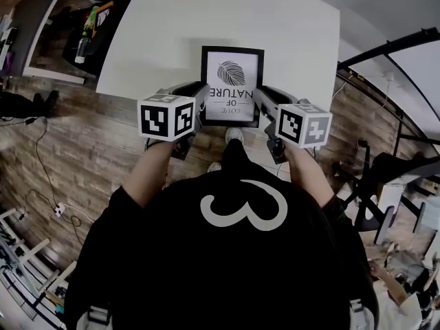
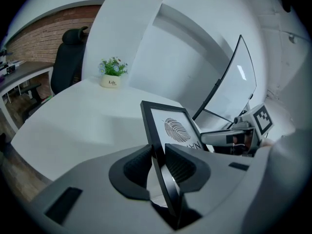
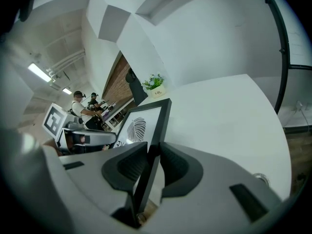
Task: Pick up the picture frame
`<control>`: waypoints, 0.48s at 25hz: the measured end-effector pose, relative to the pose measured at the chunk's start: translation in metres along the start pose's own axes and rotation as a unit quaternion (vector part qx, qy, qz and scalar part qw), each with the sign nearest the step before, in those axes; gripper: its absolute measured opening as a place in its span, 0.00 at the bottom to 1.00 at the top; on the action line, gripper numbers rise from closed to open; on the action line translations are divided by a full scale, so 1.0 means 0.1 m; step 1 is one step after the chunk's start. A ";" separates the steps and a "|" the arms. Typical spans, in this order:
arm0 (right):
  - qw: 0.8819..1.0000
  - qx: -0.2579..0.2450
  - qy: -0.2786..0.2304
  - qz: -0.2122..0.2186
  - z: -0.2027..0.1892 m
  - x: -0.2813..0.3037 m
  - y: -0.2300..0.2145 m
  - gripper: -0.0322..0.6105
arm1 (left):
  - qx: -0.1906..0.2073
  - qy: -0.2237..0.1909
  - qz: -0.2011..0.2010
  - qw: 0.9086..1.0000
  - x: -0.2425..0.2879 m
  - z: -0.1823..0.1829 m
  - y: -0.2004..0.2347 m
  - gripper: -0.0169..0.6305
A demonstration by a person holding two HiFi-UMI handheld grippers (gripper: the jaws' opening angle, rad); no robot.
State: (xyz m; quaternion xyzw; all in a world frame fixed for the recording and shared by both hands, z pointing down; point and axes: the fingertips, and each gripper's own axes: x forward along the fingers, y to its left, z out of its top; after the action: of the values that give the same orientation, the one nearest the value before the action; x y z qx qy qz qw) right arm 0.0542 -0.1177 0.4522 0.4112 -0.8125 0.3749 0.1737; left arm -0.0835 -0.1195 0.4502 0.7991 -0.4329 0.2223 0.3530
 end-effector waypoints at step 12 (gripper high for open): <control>0.998 -0.029 -0.048 0.014 0.13 -0.35 0.27 0.20 | 0.027 -0.048 -0.005 0.998 -0.41 0.14 -0.26 0.17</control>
State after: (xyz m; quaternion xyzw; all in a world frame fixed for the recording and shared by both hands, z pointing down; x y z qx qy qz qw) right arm 0.0537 -0.0987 0.4103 0.4120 -0.8364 0.3329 0.1409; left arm -0.0828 -0.0983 0.4041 0.8202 -0.4392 0.1940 0.3111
